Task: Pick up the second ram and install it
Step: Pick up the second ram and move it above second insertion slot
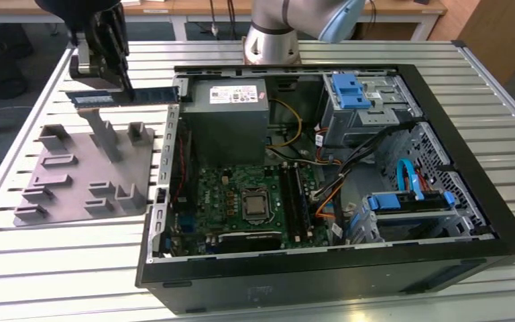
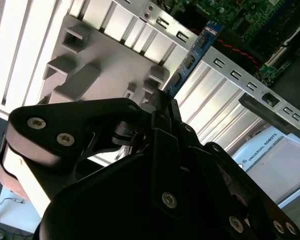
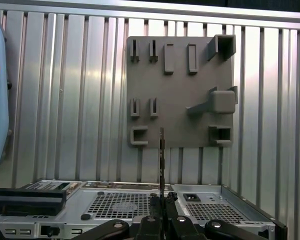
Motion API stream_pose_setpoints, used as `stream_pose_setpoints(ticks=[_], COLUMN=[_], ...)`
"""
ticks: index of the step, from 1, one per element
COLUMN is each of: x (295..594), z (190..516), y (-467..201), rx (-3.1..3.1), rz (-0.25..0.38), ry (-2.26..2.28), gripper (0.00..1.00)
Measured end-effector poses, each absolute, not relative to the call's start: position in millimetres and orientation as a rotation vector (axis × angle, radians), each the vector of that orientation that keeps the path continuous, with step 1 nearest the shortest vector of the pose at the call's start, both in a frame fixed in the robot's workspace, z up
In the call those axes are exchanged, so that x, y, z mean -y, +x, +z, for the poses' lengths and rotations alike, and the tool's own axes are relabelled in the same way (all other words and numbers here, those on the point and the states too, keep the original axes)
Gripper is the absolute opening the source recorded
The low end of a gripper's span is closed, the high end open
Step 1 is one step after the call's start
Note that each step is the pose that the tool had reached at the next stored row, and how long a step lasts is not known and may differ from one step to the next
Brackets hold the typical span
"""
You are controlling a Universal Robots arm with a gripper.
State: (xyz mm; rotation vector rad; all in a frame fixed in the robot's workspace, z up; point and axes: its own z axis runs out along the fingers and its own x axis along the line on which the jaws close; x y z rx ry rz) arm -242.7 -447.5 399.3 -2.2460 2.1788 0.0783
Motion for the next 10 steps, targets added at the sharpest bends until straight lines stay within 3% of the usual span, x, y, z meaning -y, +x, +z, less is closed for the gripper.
stream_pose_setpoints(ticks=[10], x=[448], z=[399], y=[-223], rx=[-2.179], rz=[0.078], ry=[-2.246], gripper=[0.14])
